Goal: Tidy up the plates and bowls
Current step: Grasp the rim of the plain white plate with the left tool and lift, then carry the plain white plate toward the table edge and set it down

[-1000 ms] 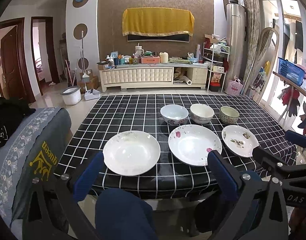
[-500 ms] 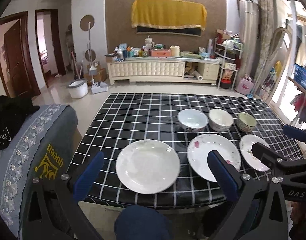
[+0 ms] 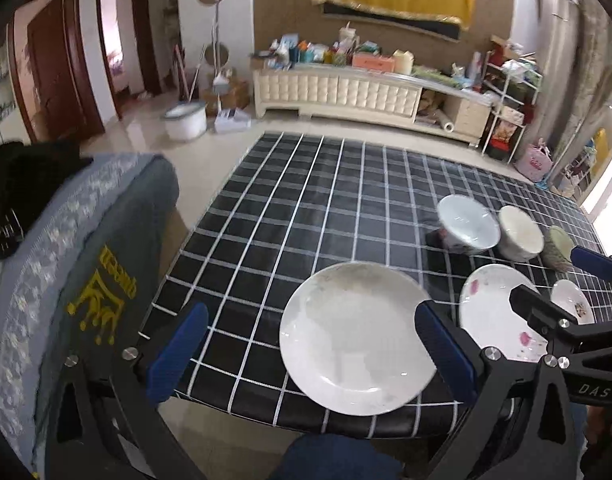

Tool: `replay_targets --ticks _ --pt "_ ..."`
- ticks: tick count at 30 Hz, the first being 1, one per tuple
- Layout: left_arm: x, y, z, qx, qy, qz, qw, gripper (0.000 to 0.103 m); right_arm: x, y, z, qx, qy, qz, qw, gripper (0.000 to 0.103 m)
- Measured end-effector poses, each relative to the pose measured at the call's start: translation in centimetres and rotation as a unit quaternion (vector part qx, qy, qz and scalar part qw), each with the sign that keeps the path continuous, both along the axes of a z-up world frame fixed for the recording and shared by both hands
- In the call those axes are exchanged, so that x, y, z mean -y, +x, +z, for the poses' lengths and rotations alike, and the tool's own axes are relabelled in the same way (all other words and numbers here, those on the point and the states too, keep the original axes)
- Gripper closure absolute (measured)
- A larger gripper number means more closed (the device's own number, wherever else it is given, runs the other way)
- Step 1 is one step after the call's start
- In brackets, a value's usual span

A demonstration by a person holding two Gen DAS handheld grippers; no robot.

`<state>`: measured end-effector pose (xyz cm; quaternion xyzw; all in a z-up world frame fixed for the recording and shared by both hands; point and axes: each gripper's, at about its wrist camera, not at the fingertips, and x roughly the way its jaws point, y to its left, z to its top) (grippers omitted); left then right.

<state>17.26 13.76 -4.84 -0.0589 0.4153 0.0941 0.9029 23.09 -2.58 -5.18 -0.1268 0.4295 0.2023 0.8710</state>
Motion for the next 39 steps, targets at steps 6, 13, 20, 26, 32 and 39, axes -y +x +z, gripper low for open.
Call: replay_targets --ticks 6,13,20,26,32,39 --pt "-2.8 2.5 -5.0 -0.055 -0.011 0.013 0.9984 0.000 -2.8 2.8 -4.2 -0.048 -0.015 0.048 0.998 0.005" --pt "-4.4 4.2 -9.5 -0.100 -0.029 0.016 0.9944 0.004 -4.4 4.8 -7.3 -0.079 -0.030 0.070 0.994 0.020" --pt "-5.1 4.5 -12.7 -0.148 -0.062 0.021 0.9868 0.022 -4.3 5.5 -9.7 -0.106 -0.045 0.061 0.991 0.025" --pt "-5.3 4.2 -14.0 -0.172 -0.079 0.026 0.9816 0.037 -4.0 5.2 -11.1 -0.127 -0.055 0.060 0.989 0.045" --pt "-4.7 4.4 -14.2 -0.174 -0.087 0.013 0.9808 0.053 -3.8 4.5 -10.9 -0.127 -0.035 0.051 0.990 0.062" --pt "-2.5 4.5 -14.0 -0.174 -0.085 -0.005 0.9811 0.068 -2.7 4.5 -10.9 -0.128 -0.017 0.017 0.992 0.072"
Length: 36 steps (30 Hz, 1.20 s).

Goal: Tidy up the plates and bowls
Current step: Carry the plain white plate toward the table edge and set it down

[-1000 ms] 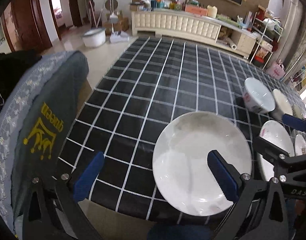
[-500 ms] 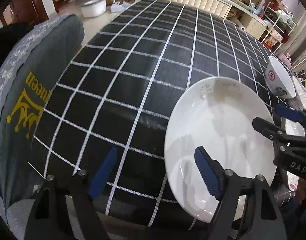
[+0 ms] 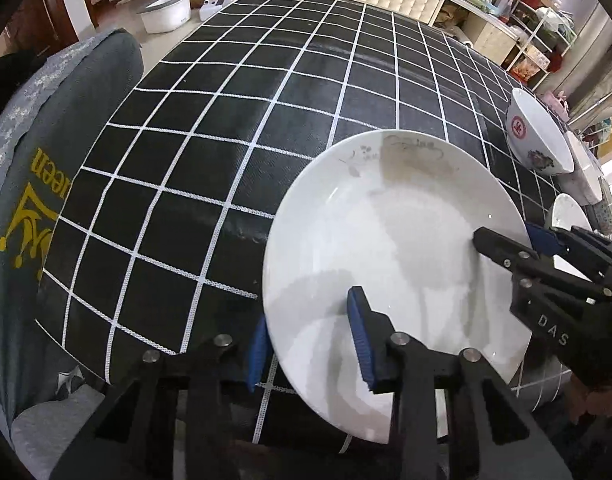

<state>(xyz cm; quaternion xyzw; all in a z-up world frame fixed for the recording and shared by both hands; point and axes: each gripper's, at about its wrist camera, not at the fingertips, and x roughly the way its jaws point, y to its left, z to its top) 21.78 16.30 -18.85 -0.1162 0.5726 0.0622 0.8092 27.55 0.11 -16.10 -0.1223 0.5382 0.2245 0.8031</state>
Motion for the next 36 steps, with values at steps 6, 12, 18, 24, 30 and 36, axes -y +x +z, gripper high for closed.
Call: replay_targets --ticks 6,12,18,24,30,36 --pt "0.3 0.3 0.5 -0.007 -0.001 -0.003 1.0000 0.069 0.4 0.4 0.6 0.008 0.002 -0.022 1.000 0.072" --pt "-0.6 1.1 1.0 0.003 0.001 0.004 1.0000 0.069 -0.3 1.4 0.5 -0.001 0.003 -0.022 1.000 0.072" --pt "-1.0 2.2 0.8 0.004 0.012 0.005 0.9999 0.069 -0.2 1.7 -0.3 -0.010 0.009 -0.027 1.000 0.072" --pt "-1.2 2.6 0.4 0.002 0.009 0.012 0.9999 0.069 1.0 1.5 0.8 -0.004 0.030 -0.027 0.999 0.072" --pt "-1.1 2.0 2.1 0.006 0.042 0.030 0.9987 0.069 5.4 0.2 3.6 0.014 0.050 -0.055 0.997 0.072" --pt "1.8 0.6 5.7 0.036 0.050 0.013 0.9980 0.069 10.3 -1.4 5.3 0.027 0.053 -0.094 0.994 0.072"
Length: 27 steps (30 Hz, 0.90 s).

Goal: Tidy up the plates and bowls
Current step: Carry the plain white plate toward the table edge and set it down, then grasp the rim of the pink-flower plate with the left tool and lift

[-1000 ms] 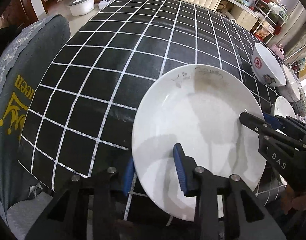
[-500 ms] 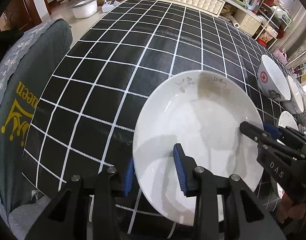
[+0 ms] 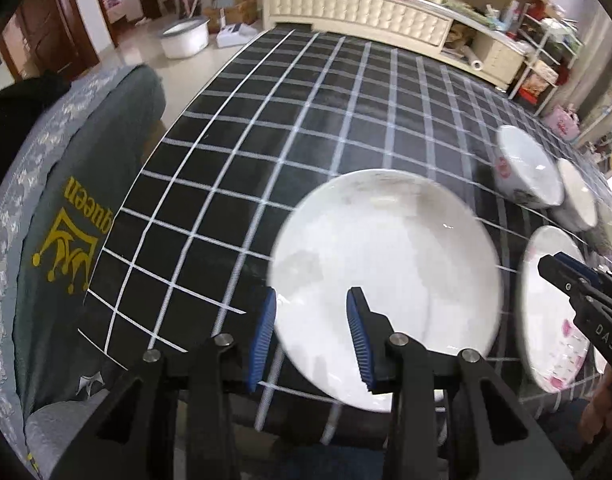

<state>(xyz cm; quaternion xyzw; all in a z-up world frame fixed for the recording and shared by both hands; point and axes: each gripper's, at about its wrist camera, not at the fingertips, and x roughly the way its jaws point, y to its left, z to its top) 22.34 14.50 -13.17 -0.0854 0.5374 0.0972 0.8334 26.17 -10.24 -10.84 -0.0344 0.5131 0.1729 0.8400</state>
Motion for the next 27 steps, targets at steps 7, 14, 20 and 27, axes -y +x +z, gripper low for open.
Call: replay_targets --ticks 7,14,20,27 --pt "6.6 0.5 1.9 0.014 -0.016 -0.069 0.9974 0.069 5.8 -1.0 0.3 0.000 -0.001 -0.037 0.999 0.072" --pt "12.9 1.0 1.4 0.010 -0.021 -0.121 0.9924 0.069 9.9 -0.7 -1.3 -0.013 -0.011 -0.058 0.998 0.060" --pt "15.9 1.8 -0.5 -0.004 -0.037 -0.144 0.9888 0.065 12.1 0.0 -2.5 -0.017 -0.010 -0.075 0.997 0.052" --pt "17.2 2.7 -2.5 -0.030 -0.034 -0.148 0.9879 0.065 12.5 0.9 -3.6 -0.016 -0.014 -0.076 0.997 0.051"
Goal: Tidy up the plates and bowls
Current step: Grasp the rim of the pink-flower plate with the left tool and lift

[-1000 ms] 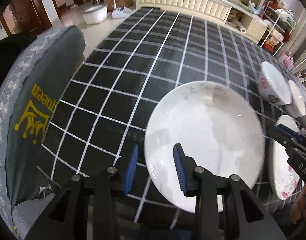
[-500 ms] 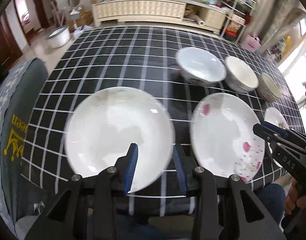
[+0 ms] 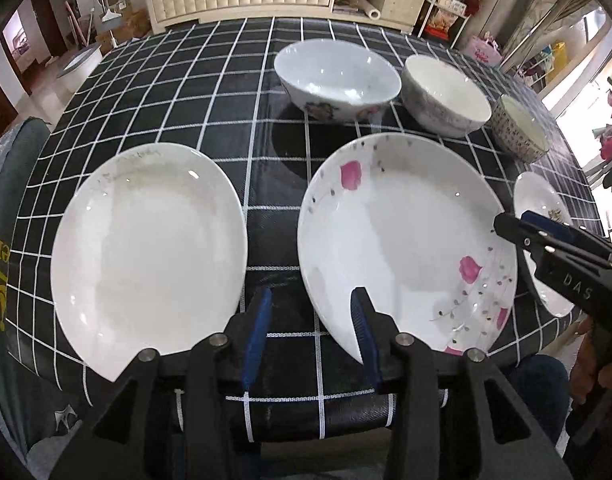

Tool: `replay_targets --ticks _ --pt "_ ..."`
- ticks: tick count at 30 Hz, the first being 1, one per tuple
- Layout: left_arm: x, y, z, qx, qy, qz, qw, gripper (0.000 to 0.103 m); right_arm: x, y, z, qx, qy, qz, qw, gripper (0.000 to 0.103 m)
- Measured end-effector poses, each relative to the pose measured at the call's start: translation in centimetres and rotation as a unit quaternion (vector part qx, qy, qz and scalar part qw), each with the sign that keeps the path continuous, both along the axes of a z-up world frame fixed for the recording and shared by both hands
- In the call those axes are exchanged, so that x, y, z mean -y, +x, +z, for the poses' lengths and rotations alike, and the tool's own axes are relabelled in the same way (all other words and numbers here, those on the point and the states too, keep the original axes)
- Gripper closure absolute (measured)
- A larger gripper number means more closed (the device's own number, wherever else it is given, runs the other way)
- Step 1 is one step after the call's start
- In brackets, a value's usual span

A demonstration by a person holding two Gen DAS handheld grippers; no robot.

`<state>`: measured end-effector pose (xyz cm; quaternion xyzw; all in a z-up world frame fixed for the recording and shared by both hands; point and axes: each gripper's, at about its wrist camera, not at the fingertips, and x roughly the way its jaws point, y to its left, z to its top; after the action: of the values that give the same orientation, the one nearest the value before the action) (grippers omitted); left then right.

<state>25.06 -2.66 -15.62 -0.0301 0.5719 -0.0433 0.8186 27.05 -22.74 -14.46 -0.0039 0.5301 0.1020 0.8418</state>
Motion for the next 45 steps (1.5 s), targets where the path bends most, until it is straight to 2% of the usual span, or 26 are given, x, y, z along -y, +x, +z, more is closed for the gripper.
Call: replay_targets --ticks 7,16,18,22,26,35,45 --pt "0.3 0.2 -1.3 -0.012 -0.005 -0.004 0.9999 0.065 -0.4 1.0 -0.3 0.008 -0.006 0.018 1.000 0.051" --pt "0.9 0.9 -2.7 -0.021 -0.012 -0.015 0.9996 0.067 -1.4 1.4 -1.8 -0.005 -0.015 0.042 0.999 0.054" --pt "1.1 0.9 -2.9 -0.024 -0.019 -0.019 0.9994 0.074 -1.6 1.4 -2.0 -0.009 -0.016 0.045 0.999 0.059" --pt "1.3 1.0 -3.2 -0.025 -0.018 -0.017 0.9994 0.076 -1.7 1.2 -2.1 -0.002 -0.030 0.042 0.999 0.067" --pt "1.1 1.0 -3.2 -0.025 -0.018 -0.010 0.9995 0.082 -1.1 1.2 -2.0 -0.003 -0.028 0.024 0.999 0.077" --pt "1.2 0.9 -2.7 -0.019 -0.003 -0.004 0.9998 0.083 -1.1 0.2 -1.3 -0.001 -0.021 0.005 1.000 0.082" --pt "-1.2 -0.3 0.9 0.016 0.000 0.016 0.9997 0.083 -4.1 -0.9 2.2 0.024 -0.007 0.013 1.000 0.082"
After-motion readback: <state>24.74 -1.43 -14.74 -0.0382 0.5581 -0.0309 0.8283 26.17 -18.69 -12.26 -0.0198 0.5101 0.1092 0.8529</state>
